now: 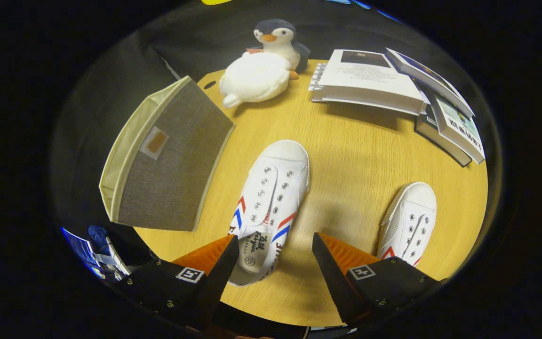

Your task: Open the storage box then place both shoes into the box .Put the left shoe in first, then the right shoe, with the right side of both shoes facing outward in a uniform manner.

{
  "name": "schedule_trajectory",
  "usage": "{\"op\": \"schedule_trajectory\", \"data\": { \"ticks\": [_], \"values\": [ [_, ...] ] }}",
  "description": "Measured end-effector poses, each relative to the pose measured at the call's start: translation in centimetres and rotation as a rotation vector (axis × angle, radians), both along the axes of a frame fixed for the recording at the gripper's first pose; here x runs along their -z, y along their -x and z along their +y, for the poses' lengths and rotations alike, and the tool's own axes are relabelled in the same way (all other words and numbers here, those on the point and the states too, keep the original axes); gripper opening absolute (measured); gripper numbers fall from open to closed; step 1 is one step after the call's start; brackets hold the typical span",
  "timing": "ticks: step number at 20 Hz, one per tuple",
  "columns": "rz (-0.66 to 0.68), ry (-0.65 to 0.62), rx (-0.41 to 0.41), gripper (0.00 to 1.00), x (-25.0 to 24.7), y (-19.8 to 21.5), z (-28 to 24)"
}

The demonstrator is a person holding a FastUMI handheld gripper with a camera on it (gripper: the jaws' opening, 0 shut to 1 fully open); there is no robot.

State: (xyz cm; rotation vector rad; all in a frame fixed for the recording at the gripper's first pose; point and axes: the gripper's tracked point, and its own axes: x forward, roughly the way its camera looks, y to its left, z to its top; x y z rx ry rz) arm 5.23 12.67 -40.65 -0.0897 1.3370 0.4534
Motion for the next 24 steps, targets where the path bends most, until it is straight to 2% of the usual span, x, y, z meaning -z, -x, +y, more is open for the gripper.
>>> {"op": "schedule_trajectory", "data": {
  "ticks": [4,9,11,12,14,15,16,17,24],
  "values": [
    [0.042,0.099,-0.026,0.96,2.3,0.1,-0.9],
    [0.060,0.156,-0.080,0.94,3.6,-0.4,-0.4],
    [0.087,0.142,-0.080,0.86,4.4,-0.1,0.3],
    [0.108,0.113,-0.054,0.69,4.2,0.1,1.0],
    [0.134,0.120,-0.009,0.24,4.1,0.1,0.6],
    [0.151,0.107,0.012,0.09,3.5,0.3,0.9],
    [0.159,0.108,0.027,0.09,3.3,0.1,0.3],
    [0.176,0.094,0.037,0.02,3.3,0.1,0.7],
    [0.232,0.050,0.063,0.02,1.4,0.4,1.2]
  ]
}}
